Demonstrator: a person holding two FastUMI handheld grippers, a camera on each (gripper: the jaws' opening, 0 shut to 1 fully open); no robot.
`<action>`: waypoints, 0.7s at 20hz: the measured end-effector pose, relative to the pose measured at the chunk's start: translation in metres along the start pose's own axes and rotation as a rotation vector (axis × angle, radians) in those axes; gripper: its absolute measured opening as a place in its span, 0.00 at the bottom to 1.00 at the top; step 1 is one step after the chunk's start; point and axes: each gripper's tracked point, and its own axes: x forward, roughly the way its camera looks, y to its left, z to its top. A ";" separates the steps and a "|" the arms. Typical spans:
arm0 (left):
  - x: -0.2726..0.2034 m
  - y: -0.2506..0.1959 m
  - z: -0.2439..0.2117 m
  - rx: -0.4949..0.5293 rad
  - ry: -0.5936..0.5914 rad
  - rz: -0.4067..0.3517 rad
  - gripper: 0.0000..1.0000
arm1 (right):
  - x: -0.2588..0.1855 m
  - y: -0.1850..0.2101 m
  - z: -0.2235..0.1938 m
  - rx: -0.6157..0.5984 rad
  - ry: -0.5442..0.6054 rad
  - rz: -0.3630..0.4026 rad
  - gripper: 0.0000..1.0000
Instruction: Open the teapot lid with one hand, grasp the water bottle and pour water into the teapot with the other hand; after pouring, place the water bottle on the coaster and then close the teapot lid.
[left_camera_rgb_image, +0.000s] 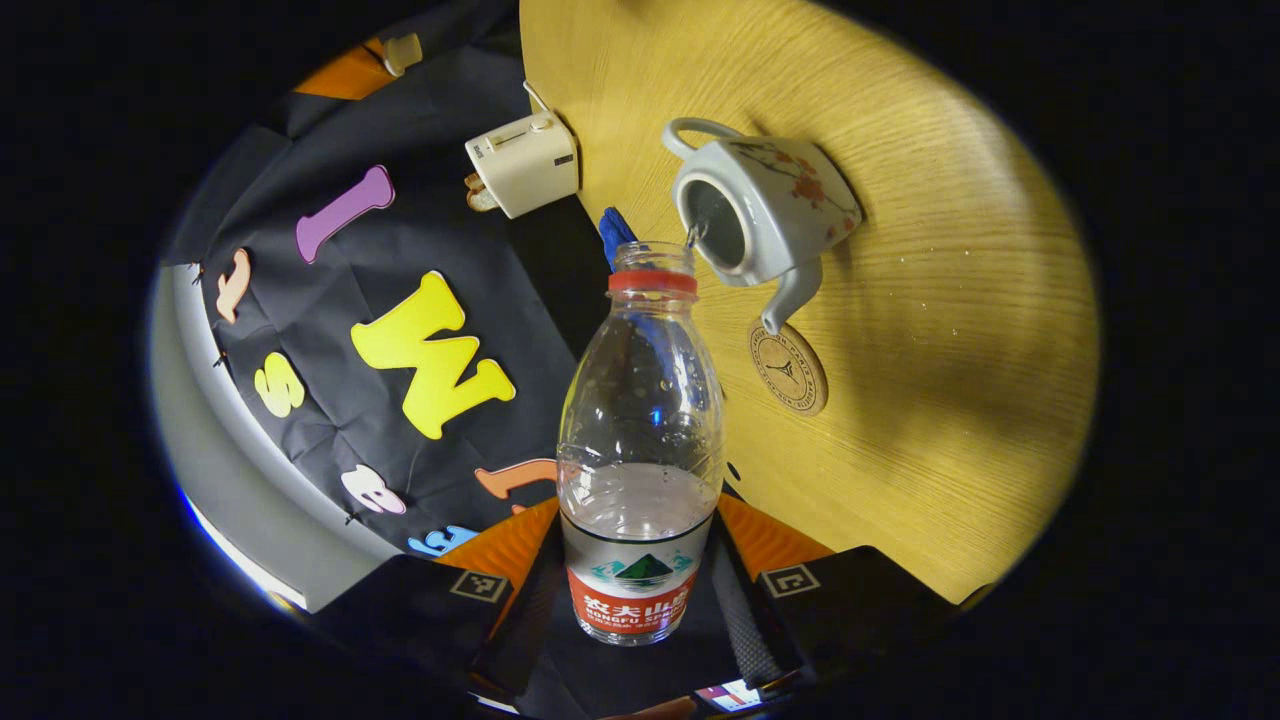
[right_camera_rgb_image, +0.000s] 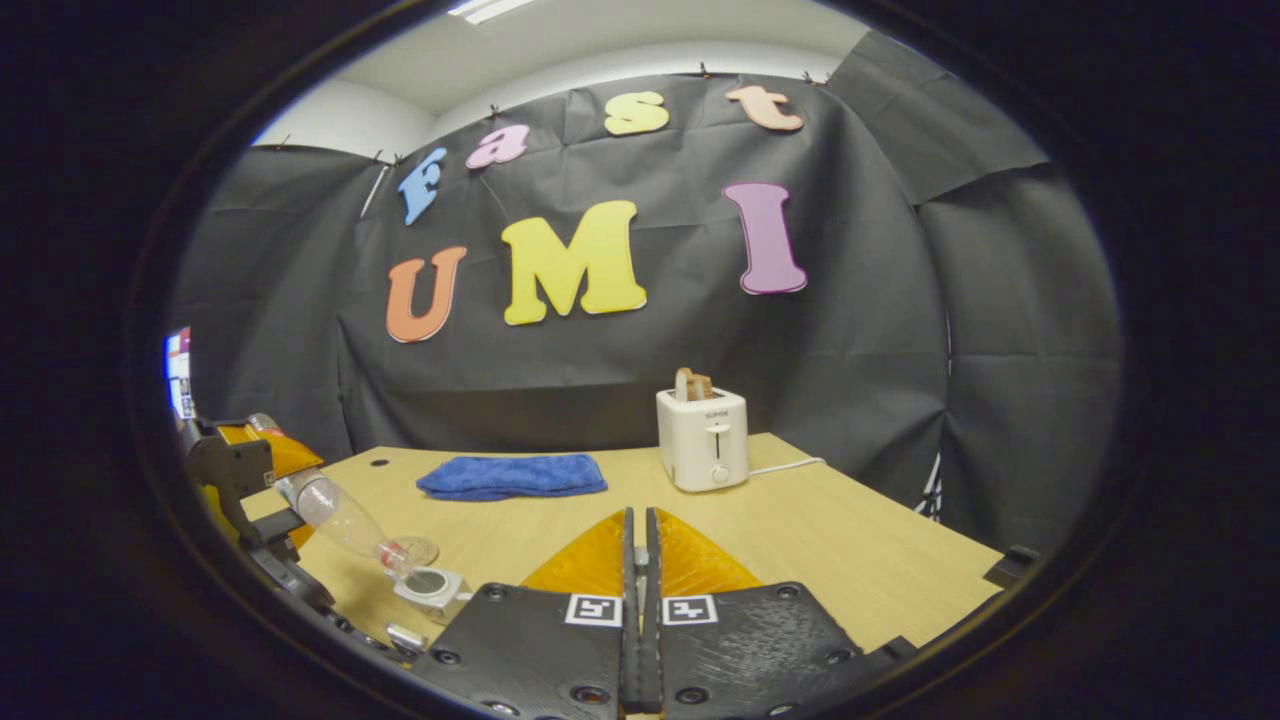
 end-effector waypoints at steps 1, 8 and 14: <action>0.001 0.002 0.000 0.014 -0.002 -0.002 0.77 | -0.001 0.001 -0.001 -0.004 0.000 0.002 0.00; -0.003 0.011 0.000 0.088 0.014 0.003 0.77 | -0.002 0.008 -0.002 -0.008 0.006 0.018 0.00; -0.004 0.012 0.001 0.126 0.016 0.013 0.77 | -0.002 0.010 -0.003 -0.004 0.007 0.013 0.00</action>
